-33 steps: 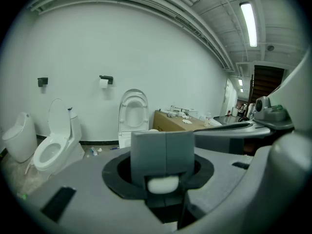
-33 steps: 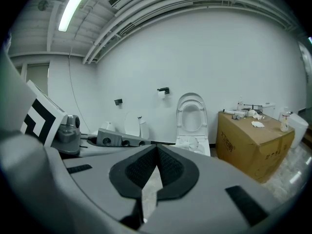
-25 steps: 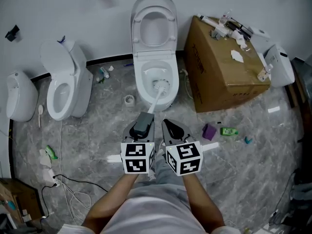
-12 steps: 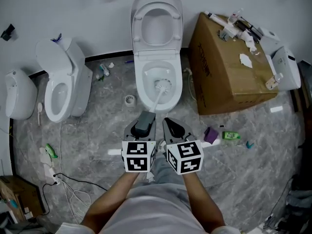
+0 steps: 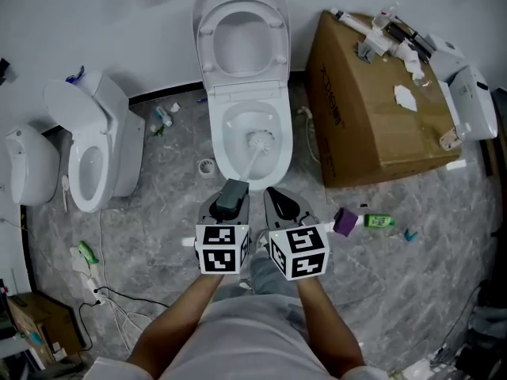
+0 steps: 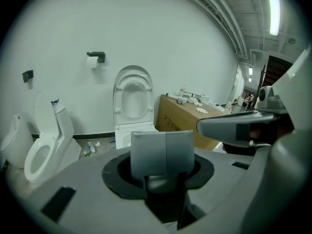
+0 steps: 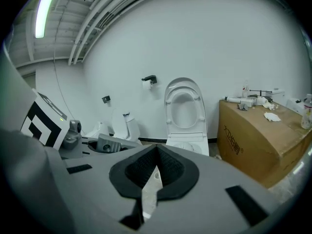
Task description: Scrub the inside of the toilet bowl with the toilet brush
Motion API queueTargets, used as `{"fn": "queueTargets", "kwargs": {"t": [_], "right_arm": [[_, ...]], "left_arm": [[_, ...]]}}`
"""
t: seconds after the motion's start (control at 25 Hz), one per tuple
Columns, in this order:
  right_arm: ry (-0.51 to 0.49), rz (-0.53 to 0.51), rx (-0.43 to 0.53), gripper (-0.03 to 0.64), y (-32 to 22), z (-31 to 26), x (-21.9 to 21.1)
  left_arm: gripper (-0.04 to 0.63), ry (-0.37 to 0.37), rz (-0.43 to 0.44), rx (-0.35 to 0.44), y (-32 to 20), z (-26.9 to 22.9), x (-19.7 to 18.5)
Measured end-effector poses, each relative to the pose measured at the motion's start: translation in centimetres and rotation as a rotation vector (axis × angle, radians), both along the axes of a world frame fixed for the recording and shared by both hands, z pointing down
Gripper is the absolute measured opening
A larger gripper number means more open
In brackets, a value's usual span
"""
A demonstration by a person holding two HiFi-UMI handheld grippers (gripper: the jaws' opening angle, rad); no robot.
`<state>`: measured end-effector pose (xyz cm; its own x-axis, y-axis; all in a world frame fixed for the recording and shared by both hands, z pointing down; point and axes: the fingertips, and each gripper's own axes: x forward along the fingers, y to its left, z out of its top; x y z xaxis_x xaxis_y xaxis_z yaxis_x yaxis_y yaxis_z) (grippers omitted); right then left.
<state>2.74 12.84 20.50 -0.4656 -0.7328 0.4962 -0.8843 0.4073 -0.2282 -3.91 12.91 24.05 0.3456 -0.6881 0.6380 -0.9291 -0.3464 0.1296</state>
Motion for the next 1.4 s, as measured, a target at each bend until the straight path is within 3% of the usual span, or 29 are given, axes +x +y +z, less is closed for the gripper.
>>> {"fn": "queueTargets", "kwargs": {"t": [0.64,0.92,1.4], "right_arm": [[-0.011,0.014,-0.078,-0.002,-7.6,9.0,1.1],[-0.008,0.035,-0.146,-0.002,-10.0,15.1,0.8],[0.02,0.014,-0.212,-0.002,-14.0,22.2,0.8]], "left_arm": [[0.153,-0.012,-0.012,-0.116,-6.0,10.1,-0.4],[0.153,-0.023,0.022,-0.215,-7.4,17.4,-1.0],[0.153,0.013,0.081,-0.275,-10.9,24.7,0.9]]}}
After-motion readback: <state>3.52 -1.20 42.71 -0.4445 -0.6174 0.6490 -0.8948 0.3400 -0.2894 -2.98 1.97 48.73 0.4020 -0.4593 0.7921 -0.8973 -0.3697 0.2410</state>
